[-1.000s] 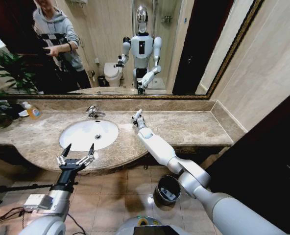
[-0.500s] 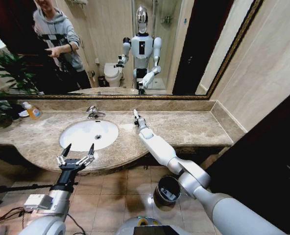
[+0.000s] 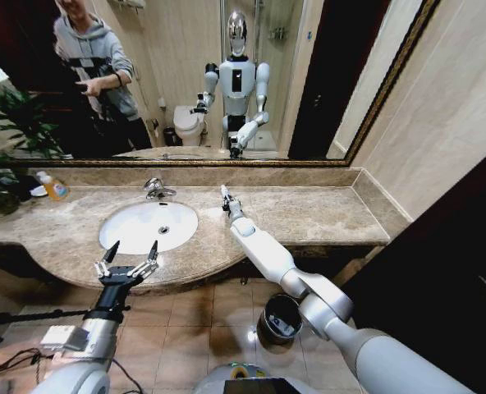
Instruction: Pick up the trash from the sink and place it in the trash bin.
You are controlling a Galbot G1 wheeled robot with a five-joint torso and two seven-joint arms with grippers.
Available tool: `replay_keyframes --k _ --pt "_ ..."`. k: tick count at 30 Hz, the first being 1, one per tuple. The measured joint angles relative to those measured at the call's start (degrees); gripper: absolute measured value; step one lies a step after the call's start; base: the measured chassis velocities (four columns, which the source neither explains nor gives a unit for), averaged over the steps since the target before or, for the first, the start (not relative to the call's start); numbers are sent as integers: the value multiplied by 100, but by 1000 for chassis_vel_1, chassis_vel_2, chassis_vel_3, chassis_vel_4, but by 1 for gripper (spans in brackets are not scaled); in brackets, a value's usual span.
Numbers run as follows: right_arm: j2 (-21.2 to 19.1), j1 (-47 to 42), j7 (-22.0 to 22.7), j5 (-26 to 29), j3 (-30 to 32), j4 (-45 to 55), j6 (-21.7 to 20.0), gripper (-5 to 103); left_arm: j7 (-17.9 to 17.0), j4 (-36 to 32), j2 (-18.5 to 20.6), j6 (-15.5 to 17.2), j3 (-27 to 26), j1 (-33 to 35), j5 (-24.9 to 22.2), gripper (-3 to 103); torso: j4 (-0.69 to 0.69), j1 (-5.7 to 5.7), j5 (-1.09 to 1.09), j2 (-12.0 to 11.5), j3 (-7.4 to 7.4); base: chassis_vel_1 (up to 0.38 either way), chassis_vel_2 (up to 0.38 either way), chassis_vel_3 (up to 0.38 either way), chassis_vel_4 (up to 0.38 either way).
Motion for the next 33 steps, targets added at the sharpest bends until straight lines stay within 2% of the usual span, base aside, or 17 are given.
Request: replay_keyframes --k 10,11,14,15,17,18,19,20,23,24,26,27,29,30,31,32,33 --pt "1 -142 -15 37 -62 403 -106 0 0 0 0 0 0 0 0 100 2 0 0 -1 0 0 0 0 0" --pt "1 -140 -21 36 -43 374 -104 5 0 0 0 0 0 0 0 100 2 1 1 -1 0 0 0 0 0" --pt "1 -126 -42 34 -28 351 -90 5 0 0 0 0 0 0 0 100 2 1 1 -1 0 0 0 0 0" --pt "1 -116 -67 31 -24 365 -86 16 -1 0 0 0 0 0 0 100 2 0 1 -1 -1 0 0 0 0" --pt "2 -115 -80 27 -27 382 -84 16 0 0 0 0 0 0 0 100 2 0 1 -1 -1 0 0 0 0" --pt "2 -109 -107 13 -33 399 -81 27 0 0 0 0 0 0 0 100 2 0 1 -1 -1 0 0 0 0" --pt "3 -90 -150 -27 -39 404 -71 27 0 0 0 0 0 0 0 100 2 0 1 -1 -1 0 0 0 0" --pt "4 -48 -210 -112 -41 374 -40 39 0 0 0 0 0 0 0 100 2 -1 1 0 -2 0 0 0 0" --pt "4 21 -295 -211 -37 264 15 39 0 0 0 0 0 0 0 100 2 -1 1 0 -2 0 0 0 0" --pt "4 80 -362 -245 -26 171 40 50 0 0 0 0 0 0 0 100 2 -1 1 0 -2 0 0 0 0" --pt "4 134 -422 -260 -9 97 53 50 -1 0 0 0 0 0 0 100 2 -1 1 0 -2 0 0 0 0" --pt "4 185 -500 -271 12 0 61 60 0 0 0 0 0 0 0 100 2 -1 1 0 -2 0 0 0 0" --pt "4 204 -539 -270 14 -44 62 60 -1 0 0 0 0 0 0 100 2 -1 1 0 -2 0 0 0 0" --pt "4 232 -621 -258 15 -102 56 71 -1 0 0 0 0 0 0 100 2 -1 1 0 -1 0 0 0 0" --pt "4 257 -708 -228 16 -144 29 71 0 0 0 0 0 0 0 100 2 -1 1 0 -2 0 0 0 0" --pt "4 270 -755 -196 16 -178 11 82 0 0 0 0 0 0 0 100 2 -1 1 0 -2 0 0 0 0" --pt "4 270 -755 -196 16 -178 11 82 0 0 0 0 0 0 0 100 2 -1 1 0 -2 0 0 0 0"
